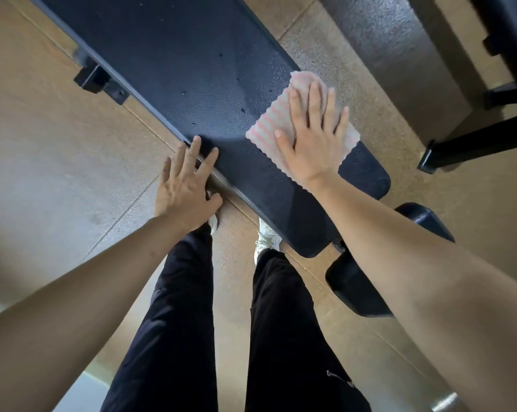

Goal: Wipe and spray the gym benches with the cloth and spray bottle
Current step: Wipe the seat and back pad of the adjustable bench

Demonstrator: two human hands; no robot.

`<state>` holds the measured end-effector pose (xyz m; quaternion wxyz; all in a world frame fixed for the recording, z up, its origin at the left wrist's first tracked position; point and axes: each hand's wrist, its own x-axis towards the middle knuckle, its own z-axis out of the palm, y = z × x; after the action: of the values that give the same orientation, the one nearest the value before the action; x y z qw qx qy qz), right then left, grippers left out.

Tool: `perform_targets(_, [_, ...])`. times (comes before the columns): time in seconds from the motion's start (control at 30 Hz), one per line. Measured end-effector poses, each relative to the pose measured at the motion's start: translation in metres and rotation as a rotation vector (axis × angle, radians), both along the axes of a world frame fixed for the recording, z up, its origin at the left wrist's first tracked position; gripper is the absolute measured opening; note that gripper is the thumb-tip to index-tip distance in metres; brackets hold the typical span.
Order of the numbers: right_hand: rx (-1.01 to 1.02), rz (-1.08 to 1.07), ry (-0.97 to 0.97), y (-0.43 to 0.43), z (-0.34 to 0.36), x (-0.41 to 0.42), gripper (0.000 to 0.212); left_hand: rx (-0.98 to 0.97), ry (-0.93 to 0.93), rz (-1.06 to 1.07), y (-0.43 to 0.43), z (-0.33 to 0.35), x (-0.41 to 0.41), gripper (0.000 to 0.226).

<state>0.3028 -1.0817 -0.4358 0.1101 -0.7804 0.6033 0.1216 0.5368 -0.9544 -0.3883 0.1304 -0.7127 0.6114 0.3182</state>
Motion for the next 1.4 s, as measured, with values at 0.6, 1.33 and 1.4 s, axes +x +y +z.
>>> perform_targets(0.6, [0.093, 0.339, 0.008, 0.008, 0.002, 0.042, 0.072, 0.032, 0.185, -0.107, -0.013, 0.005, 0.051, 0.074])
perform_targets(1.33, [0.082, 0.594, -0.057, 0.013, -0.003, 0.169, 0.071, -0.292, 0.039, 0.277, -0.125, -0.017, 0.189, 0.072])
perform_targets(1.4, [0.090, 0.700, -0.041, -0.010, -0.003, 0.164, 0.069, -0.240, 0.017, 0.273, -0.131, -0.018, 0.193, 0.081])
